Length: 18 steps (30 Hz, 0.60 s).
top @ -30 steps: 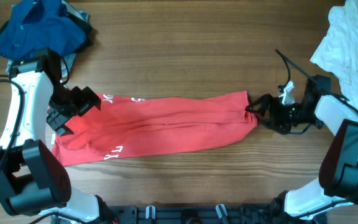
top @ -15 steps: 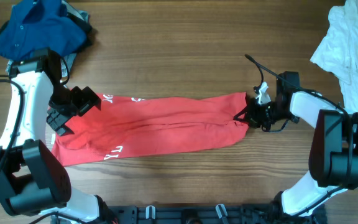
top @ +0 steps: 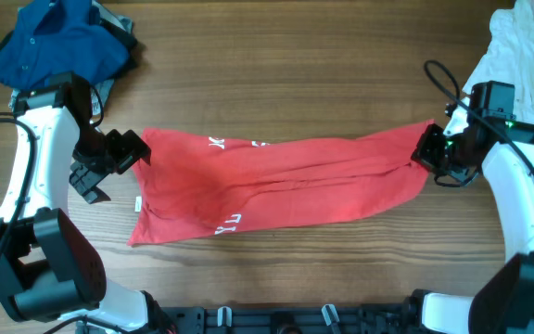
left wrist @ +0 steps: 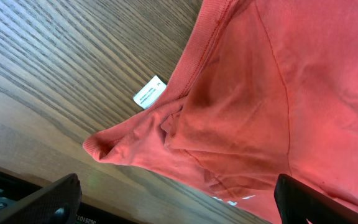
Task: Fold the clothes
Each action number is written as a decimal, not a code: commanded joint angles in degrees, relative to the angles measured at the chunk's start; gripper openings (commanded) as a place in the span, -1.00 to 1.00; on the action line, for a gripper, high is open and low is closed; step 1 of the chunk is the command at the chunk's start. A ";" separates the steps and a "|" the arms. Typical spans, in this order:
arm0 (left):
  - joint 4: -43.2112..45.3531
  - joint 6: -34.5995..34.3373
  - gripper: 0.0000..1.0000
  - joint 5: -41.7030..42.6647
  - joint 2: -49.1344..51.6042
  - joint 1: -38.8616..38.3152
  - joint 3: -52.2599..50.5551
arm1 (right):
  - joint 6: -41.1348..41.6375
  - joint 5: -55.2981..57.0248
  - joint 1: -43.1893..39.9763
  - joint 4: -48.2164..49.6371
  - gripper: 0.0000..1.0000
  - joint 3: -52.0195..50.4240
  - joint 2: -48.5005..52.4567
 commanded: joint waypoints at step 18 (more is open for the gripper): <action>-0.92 0.50 1.00 0.07 -0.85 -0.07 0.85 | 18.27 9.05 33.83 8.22 -0.91 -0.52 9.27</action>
